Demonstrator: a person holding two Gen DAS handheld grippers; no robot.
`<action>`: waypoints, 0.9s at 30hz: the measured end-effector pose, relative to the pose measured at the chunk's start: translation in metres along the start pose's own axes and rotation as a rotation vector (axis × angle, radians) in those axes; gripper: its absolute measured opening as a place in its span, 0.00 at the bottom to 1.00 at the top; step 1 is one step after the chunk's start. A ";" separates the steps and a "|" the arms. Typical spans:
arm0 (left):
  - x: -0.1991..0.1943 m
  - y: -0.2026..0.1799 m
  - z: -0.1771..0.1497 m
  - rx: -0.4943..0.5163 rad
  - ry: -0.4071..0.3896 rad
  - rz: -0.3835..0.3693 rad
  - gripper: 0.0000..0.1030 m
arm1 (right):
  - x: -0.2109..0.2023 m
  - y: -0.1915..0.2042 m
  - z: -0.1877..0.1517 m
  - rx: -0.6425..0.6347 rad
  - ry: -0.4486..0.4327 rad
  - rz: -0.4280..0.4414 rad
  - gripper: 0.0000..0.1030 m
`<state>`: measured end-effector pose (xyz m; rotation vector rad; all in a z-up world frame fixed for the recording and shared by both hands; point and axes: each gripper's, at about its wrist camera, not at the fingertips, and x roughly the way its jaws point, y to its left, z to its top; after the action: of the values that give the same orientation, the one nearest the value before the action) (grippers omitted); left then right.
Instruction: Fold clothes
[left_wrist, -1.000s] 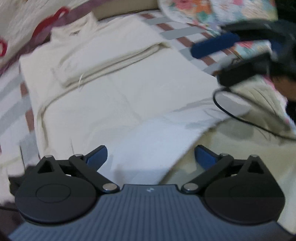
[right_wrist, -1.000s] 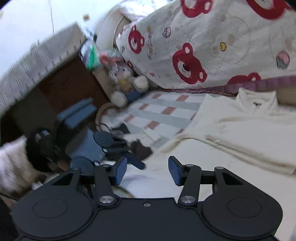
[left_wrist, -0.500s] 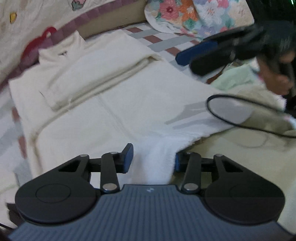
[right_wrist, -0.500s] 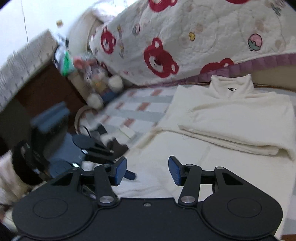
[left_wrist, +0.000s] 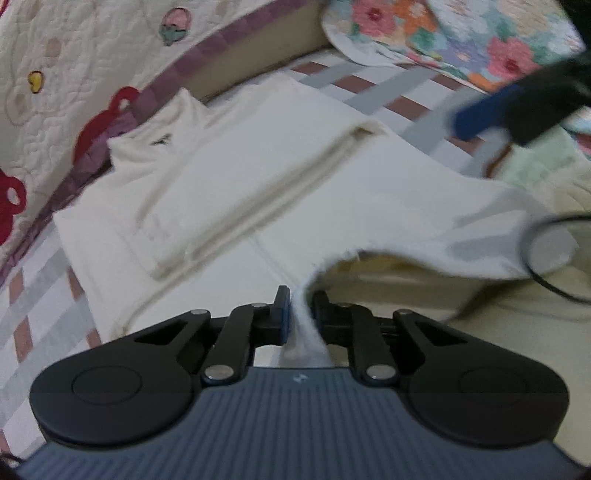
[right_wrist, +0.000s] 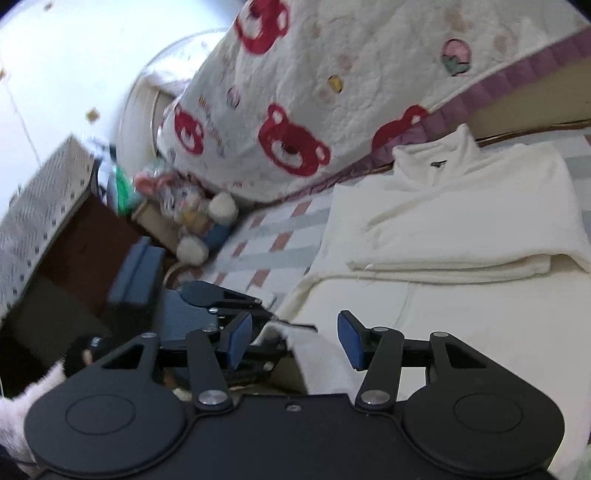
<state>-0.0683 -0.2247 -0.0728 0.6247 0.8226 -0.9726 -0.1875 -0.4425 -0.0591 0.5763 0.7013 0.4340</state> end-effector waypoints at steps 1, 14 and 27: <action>0.004 0.006 0.006 -0.008 -0.007 0.020 0.12 | -0.004 -0.004 0.001 0.007 -0.009 -0.013 0.57; 0.046 0.109 0.066 -0.330 -0.179 0.176 0.51 | -0.008 -0.070 -0.013 0.057 0.029 -0.459 0.61; 0.011 0.126 -0.056 -0.710 -0.245 0.115 0.86 | 0.082 -0.015 -0.033 -0.604 0.213 -0.541 0.61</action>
<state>0.0305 -0.1314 -0.1008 -0.0597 0.8324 -0.5755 -0.1515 -0.3974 -0.1276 -0.2365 0.8460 0.1799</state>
